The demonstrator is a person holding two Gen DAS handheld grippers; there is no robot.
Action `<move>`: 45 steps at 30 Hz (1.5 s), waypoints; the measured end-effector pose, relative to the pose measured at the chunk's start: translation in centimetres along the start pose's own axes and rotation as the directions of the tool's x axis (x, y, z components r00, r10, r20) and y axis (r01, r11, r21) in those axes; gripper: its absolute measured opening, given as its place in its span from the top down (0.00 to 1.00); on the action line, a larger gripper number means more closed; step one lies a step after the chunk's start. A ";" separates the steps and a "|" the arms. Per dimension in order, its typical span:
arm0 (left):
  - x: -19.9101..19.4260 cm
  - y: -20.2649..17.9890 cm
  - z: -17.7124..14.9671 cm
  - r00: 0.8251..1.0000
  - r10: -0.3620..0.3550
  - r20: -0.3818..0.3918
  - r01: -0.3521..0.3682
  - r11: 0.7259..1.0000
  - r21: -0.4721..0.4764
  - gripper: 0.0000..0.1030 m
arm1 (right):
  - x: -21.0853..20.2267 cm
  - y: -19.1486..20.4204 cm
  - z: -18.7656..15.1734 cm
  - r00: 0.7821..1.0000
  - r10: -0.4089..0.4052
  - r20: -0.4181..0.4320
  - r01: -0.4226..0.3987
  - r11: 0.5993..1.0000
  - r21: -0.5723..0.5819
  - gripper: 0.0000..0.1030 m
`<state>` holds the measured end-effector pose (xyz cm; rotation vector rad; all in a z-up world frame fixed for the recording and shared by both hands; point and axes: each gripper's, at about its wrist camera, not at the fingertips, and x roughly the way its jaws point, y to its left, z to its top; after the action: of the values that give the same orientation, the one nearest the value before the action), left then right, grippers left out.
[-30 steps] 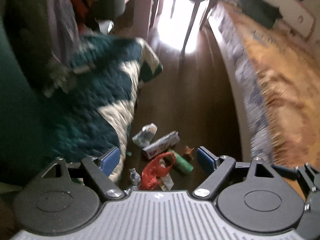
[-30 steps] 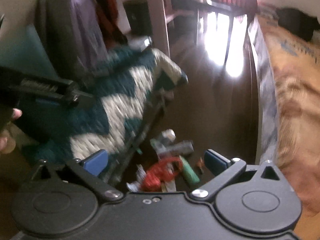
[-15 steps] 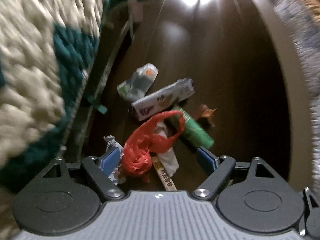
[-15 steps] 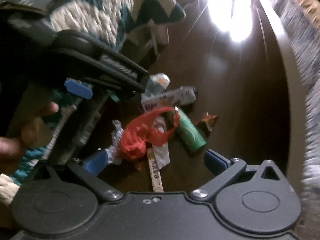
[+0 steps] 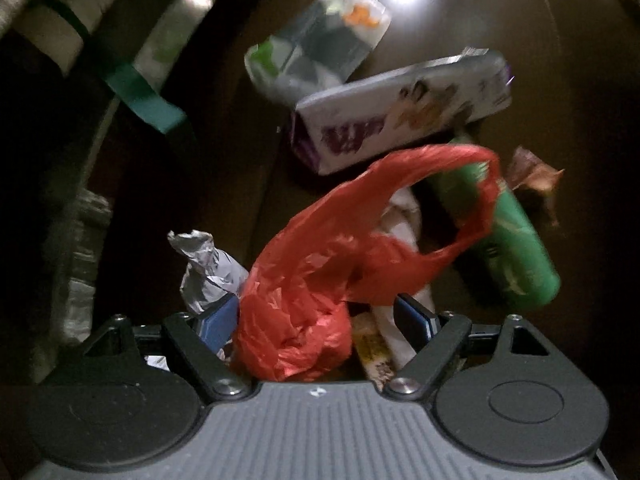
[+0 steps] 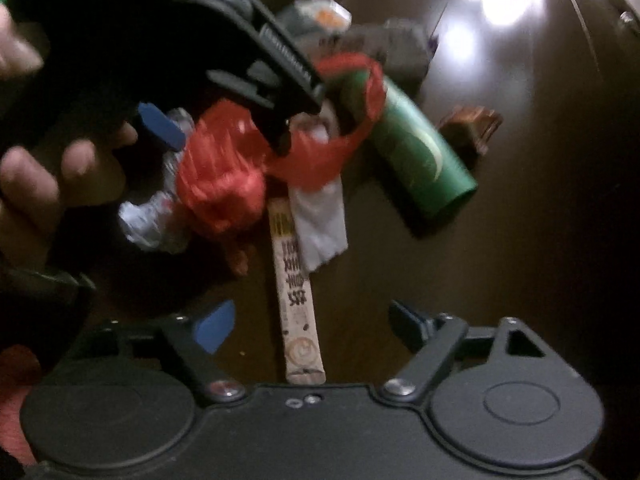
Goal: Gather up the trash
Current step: 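Grasp the red plastic bag with the left tool while the right tool grasps the snack stick packet, then carry the red bag and snack stick packet with both tools to the green bin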
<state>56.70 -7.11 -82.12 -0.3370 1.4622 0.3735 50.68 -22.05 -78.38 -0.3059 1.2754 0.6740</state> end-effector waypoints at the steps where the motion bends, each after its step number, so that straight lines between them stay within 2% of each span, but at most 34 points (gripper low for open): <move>1: 0.5 0.1 -0.1 1.000 0.002 -0.001 -0.002 1.000 0.008 0.18 | 0.8 0.1 -0.1 1.000 -0.001 -0.006 0.001 1.000 0.001 0.22; 4: 1.8 0.0 -0.6 1.000 0.003 -0.006 -0.003 0.999 0.041 0.19 | 2.8 0.7 -0.6 1.000 -0.004 -0.015 0.004 1.000 -0.012 0.31; 6: 2.4 0.1 -0.8 1.000 0.006 -0.005 -0.006 0.999 0.052 0.20 | 3.7 1.2 -0.7 1.000 -0.011 -0.017 0.010 1.000 -0.017 0.43; 7: 2.7 0.3 -0.9 1.000 0.007 -0.007 -0.007 0.999 0.050 0.23 | 4.1 1.3 -0.8 1.000 -0.017 -0.016 0.016 1.000 -0.019 0.46; 8: 3.0 0.4 -1.0 1.000 0.006 -0.014 -0.005 0.999 0.045 0.34 | 4.4 1.5 -0.8 1.000 -0.027 -0.014 0.027 0.999 -0.022 0.50; 9: 3.4 0.6 -1.0 1.000 0.003 -0.027 -0.002 0.999 0.035 0.40 | 4.6 1.8 -0.9 0.999 -0.035 -0.012 0.035 0.999 -0.025 0.53; 12: 3.5 0.8 -1.1 1.000 -0.001 -0.023 0.002 1.000 0.019 0.41 | 5.0 2.4 -1.1 0.998 -0.058 -0.010 0.058 0.997 -0.042 0.61; 14: 3.1 0.7 -1.1 1.000 -0.005 -0.009 0.006 1.000 0.019 0.43 | 5.1 2.8 -1.2 0.997 -0.078 -0.004 0.078 0.995 -0.058 0.62; 16: 2.7 0.8 -1.1 1.000 -0.009 0.001 0.009 1.000 0.010 0.44 | 5.1 3.2 -1.3 0.995 -0.098 0.003 0.098 0.992 -0.073 0.68; 17: 2.2 0.9 -1.0 1.000 -0.011 0.007 0.011 1.000 -0.002 0.44 | 5.2 3.4 -1.3 0.995 -0.104 0.005 0.104 0.992 -0.076 0.75; 21: 0.9 1.3 -1.6 1.000 0.013 0.016 -0.012 0.999 -0.037 0.46 | 5.0 3.6 -1.4 0.992 -0.127 -0.002 0.127 0.990 -0.069 0.80; 26: -1.3 1.4 -2.1 1.000 0.022 0.006 -0.022 0.998 -0.060 0.46 | 3.2 4.1 -1.8 0.992 -0.127 -0.014 0.126 0.991 -0.041 0.81; 31: -5.7 1.3 -3.0 1.000 0.003 -0.028 -0.004 0.999 -0.050 0.46 | -2.3 3.8 -2.0 0.995 -0.098 -0.010 0.098 0.995 0.011 0.81; 35: -11.1 0.2 -3.8 1.000 -0.012 -0.027 0.013 1.000 0.021 0.46 | -7.8 3.7 -1.0 0.995 -0.101 -0.017 0.102 0.993 0.051 0.81; 39: -18.2 -0.2 -4.2 0.999 -0.038 -0.024 0.039 0.998 0.045 0.46 | -15.2 3.2 0.0 0.992 -0.125 -0.006 0.126 0.990 0.070 0.81; 45: -29.6 -0.5 -3.8 0.997 -0.075 0.032 0.072 0.994 0.085 0.46 | -27.5 2.9 3.3 0.986 -0.150 0.065 0.144 0.985 0.094 0.81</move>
<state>51.46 -10.41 -52.91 -0.3149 1.4229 0.2571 47.75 -25.99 -50.93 -0.2968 1.1979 0.4962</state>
